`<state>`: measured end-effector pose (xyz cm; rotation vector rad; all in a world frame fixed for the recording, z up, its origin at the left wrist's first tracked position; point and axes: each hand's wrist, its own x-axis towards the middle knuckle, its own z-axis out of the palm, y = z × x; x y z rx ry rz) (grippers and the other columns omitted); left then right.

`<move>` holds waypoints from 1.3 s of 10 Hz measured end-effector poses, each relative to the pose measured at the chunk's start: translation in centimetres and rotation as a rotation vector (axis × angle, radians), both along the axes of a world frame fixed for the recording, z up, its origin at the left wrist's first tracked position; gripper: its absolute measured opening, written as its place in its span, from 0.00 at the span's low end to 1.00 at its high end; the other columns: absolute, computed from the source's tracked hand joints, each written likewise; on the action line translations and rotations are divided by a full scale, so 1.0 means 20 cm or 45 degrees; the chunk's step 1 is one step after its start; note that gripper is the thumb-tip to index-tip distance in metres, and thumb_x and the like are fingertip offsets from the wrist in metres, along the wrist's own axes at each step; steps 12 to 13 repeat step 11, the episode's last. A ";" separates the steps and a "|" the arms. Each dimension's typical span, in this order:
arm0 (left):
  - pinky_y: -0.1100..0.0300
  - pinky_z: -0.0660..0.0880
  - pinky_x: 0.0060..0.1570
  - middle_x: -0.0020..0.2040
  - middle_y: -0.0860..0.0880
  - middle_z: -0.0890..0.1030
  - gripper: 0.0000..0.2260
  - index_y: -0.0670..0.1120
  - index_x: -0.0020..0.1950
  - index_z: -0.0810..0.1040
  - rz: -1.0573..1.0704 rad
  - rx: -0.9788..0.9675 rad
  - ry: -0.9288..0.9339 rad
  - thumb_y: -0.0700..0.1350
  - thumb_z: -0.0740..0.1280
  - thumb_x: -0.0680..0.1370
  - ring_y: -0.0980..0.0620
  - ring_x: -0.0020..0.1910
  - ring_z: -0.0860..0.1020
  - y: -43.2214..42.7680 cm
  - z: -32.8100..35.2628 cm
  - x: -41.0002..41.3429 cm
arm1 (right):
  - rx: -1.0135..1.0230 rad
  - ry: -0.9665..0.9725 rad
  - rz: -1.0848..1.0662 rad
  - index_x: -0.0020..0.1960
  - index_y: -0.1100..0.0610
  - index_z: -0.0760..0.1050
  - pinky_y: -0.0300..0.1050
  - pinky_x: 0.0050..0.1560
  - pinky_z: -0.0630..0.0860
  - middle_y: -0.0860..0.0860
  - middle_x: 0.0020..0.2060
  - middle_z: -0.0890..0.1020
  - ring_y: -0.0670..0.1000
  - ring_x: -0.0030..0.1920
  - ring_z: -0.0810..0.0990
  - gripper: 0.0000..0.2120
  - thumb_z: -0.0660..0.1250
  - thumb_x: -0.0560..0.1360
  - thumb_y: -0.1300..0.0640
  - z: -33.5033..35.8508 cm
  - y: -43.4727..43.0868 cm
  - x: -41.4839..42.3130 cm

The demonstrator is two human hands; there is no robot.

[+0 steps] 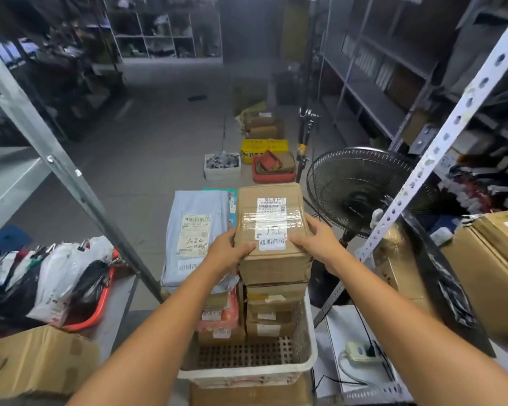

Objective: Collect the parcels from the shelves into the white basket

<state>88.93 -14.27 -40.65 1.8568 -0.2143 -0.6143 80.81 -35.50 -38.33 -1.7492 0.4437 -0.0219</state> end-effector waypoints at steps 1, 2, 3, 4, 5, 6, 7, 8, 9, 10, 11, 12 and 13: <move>0.62 0.75 0.49 0.59 0.53 0.78 0.27 0.50 0.72 0.68 -0.047 0.024 0.001 0.50 0.72 0.74 0.56 0.53 0.77 -0.02 0.01 0.01 | -0.036 0.023 -0.008 0.64 0.43 0.71 0.29 0.43 0.74 0.37 0.53 0.80 0.35 0.50 0.80 0.23 0.70 0.74 0.62 0.02 -0.01 0.00; 0.65 0.74 0.42 0.59 0.53 0.77 0.26 0.51 0.71 0.68 -0.094 0.057 0.006 0.51 0.71 0.75 0.58 0.50 0.76 -0.03 0.02 0.02 | -0.084 0.054 -0.012 0.62 0.44 0.72 0.34 0.47 0.73 0.41 0.55 0.80 0.40 0.54 0.78 0.22 0.69 0.74 0.62 0.03 -0.02 0.01; 0.66 0.72 0.42 0.59 0.53 0.78 0.25 0.51 0.70 0.69 -0.115 0.100 -0.026 0.51 0.71 0.74 0.55 0.52 0.77 -0.03 0.03 0.03 | -0.147 0.085 -0.020 0.58 0.43 0.72 0.30 0.43 0.72 0.39 0.51 0.81 0.37 0.51 0.78 0.19 0.68 0.73 0.62 0.05 -0.01 0.02; 0.59 0.74 0.52 0.62 0.51 0.77 0.26 0.51 0.71 0.68 -0.113 0.114 -0.011 0.51 0.70 0.74 0.51 0.57 0.76 -0.03 0.02 0.03 | -0.177 0.084 -0.046 0.56 0.42 0.73 0.29 0.41 0.70 0.37 0.49 0.80 0.36 0.49 0.77 0.17 0.68 0.73 0.61 0.06 0.00 0.02; 0.53 0.75 0.59 0.62 0.50 0.78 0.24 0.50 0.70 0.69 -0.087 0.131 -0.016 0.50 0.69 0.75 0.50 0.57 0.77 -0.04 0.03 0.06 | -0.188 0.105 -0.058 0.64 0.49 0.72 0.31 0.44 0.69 0.43 0.55 0.79 0.38 0.52 0.76 0.19 0.67 0.74 0.60 0.07 0.00 0.02; 0.52 0.75 0.59 0.62 0.49 0.78 0.23 0.49 0.71 0.69 -0.077 0.138 -0.021 0.50 0.68 0.76 0.49 0.57 0.77 -0.04 0.04 0.09 | -0.201 0.134 -0.066 0.69 0.54 0.70 0.31 0.42 0.68 0.46 0.55 0.77 0.39 0.50 0.75 0.23 0.67 0.75 0.61 0.06 -0.01 0.02; 0.56 0.76 0.53 0.62 0.48 0.78 0.23 0.49 0.71 0.68 -0.058 0.130 -0.013 0.48 0.67 0.77 0.52 0.53 0.78 -0.04 0.04 0.10 | -0.218 0.153 -0.070 0.69 0.55 0.70 0.31 0.42 0.68 0.48 0.58 0.78 0.41 0.50 0.75 0.23 0.67 0.75 0.60 0.05 -0.01 0.04; 0.60 0.73 0.50 0.64 0.48 0.76 0.26 0.48 0.74 0.65 -0.036 0.147 -0.011 0.48 0.67 0.77 0.53 0.53 0.76 -0.04 0.04 0.12 | -0.240 0.165 -0.086 0.69 0.54 0.69 0.39 0.49 0.70 0.48 0.59 0.77 0.45 0.54 0.74 0.23 0.68 0.75 0.58 0.04 -0.02 0.06; 0.57 0.73 0.55 0.66 0.47 0.75 0.29 0.48 0.76 0.61 -0.034 0.162 0.015 0.50 0.67 0.77 0.50 0.57 0.75 -0.05 0.03 0.13 | -0.248 0.200 -0.126 0.70 0.55 0.67 0.44 0.55 0.69 0.47 0.55 0.75 0.47 0.55 0.73 0.24 0.68 0.75 0.56 0.05 -0.03 0.06; 0.61 0.73 0.47 0.65 0.47 0.75 0.28 0.48 0.76 0.61 -0.042 0.176 0.018 0.50 0.66 0.77 0.52 0.54 0.76 -0.06 0.01 0.14 | -0.255 0.223 -0.110 0.70 0.55 0.68 0.47 0.59 0.71 0.49 0.57 0.76 0.49 0.58 0.74 0.23 0.67 0.76 0.55 0.04 -0.05 0.05; 0.65 0.71 0.41 0.54 0.54 0.79 0.25 0.48 0.73 0.65 -0.061 0.210 -0.042 0.50 0.66 0.77 0.59 0.46 0.76 -0.06 0.04 0.14 | -0.314 0.202 -0.122 0.67 0.56 0.72 0.47 0.58 0.73 0.51 0.60 0.78 0.49 0.57 0.76 0.20 0.67 0.76 0.55 0.07 -0.06 0.05; 0.65 0.71 0.41 0.54 0.54 0.79 0.25 0.48 0.73 0.65 -0.061 0.210 -0.042 0.50 0.66 0.77 0.59 0.46 0.76 -0.06 0.04 0.14 | -0.314 0.202 -0.122 0.67 0.56 0.72 0.47 0.58 0.73 0.51 0.60 0.78 0.49 0.57 0.76 0.20 0.67 0.76 0.55 0.07 -0.06 0.05; 0.65 0.71 0.41 0.54 0.54 0.79 0.25 0.48 0.73 0.65 -0.061 0.210 -0.042 0.50 0.66 0.77 0.59 0.46 0.76 -0.06 0.04 0.14 | -0.314 0.202 -0.122 0.67 0.56 0.72 0.47 0.58 0.73 0.51 0.60 0.78 0.49 0.57 0.76 0.20 0.67 0.76 0.55 0.07 -0.06 0.05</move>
